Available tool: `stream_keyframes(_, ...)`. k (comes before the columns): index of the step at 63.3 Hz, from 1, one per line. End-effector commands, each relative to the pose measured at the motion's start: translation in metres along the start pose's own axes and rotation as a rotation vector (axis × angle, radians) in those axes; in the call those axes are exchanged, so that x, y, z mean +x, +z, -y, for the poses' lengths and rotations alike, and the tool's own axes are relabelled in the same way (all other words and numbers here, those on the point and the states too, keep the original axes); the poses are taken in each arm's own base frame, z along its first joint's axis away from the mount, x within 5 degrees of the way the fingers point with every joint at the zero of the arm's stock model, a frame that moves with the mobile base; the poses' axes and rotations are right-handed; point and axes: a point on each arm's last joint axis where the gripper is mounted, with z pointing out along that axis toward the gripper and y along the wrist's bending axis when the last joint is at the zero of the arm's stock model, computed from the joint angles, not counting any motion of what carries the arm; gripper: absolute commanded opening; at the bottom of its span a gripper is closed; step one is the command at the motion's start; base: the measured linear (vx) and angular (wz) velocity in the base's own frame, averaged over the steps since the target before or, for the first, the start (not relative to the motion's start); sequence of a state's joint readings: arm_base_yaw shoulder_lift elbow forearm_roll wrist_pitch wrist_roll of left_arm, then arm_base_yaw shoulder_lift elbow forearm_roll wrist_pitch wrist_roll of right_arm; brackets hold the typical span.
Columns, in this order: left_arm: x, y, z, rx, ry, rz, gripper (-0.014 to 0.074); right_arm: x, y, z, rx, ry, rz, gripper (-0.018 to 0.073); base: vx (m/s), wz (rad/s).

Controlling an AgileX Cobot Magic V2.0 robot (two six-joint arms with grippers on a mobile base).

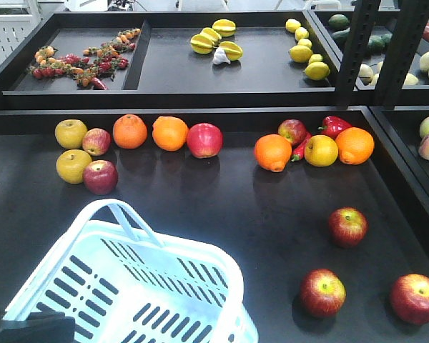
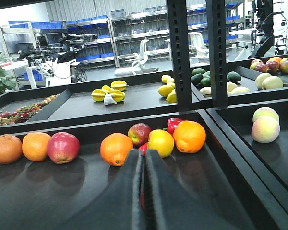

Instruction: Pick three apples into basket with both arms

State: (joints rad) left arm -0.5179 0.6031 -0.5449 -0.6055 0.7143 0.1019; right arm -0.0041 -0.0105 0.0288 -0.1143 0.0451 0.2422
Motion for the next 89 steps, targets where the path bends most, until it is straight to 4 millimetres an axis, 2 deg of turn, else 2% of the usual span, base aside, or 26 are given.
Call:
stream_keyframes(1, -0.016, -0.006, 0.007, 0.031, -0.020, 0.124, -0.0006, -0.003, -0.001, -0.001, -0.012, -0.016, 0.069, -0.0001, 0.00, 0.00)
stream_keyframes(8, -0.019, -0.006, 0.007, 0.027, -0.004, 0.149, -0.0007, -0.003, -0.001, -0.001, -0.012, -0.016, 0.069, -0.0001, 0.00, 0.00)
stream_keyframes(18, -0.024, -0.009, 0.009, 0.012, 0.178, 0.188, -0.0007, -0.003, -0.001, -0.001, -0.012, -0.016, 0.069, -0.0001, 0.00, 0.00)
stream_keyframes(25, -0.040, -0.007, 0.016, 0.011, 0.259, 0.174, -0.0007, -0.003, -0.001, -0.001, -0.012, -0.016, 0.069, -0.0001, 0.00, 0.00)
stream_keyframes(31, -0.061, 0.000, 0.023, 0.014, 0.330, 0.136, -0.0007, -0.003, -0.001, -0.001, -0.012, -0.016, 0.069, -0.0001, 0.00, 0.00)
stream_keyframes(54, -0.150, 0.079, 0.028, 0.021, 0.617, -0.060, -0.0007, -0.003, -0.001, -0.001, -0.012, -0.016, 0.070, -0.0001, 0.00, 0.00)
stream_keyframes(62, -0.175, 0.099, 0.029, 0.016, 0.677, -0.120, -0.0007, -0.003, -0.001, -0.001, -0.012, -0.016, 0.070, -0.0001, 0.00, 0.00)
stream_keyframes(74, -0.196, 0.133, 0.021, 0.004, 0.755, -0.197, -0.0007, -0.003, -0.001, -0.001, -0.012, -0.016, 0.070, -0.0001, 0.00, 0.00)
stream_keyframes(89, -0.211, 0.169, 0.010, 0.001, 0.826, -0.202, -0.0007, -0.003, -0.001, -0.001, -0.012, -0.016, 0.070, -0.0001, 0.00, 0.00)
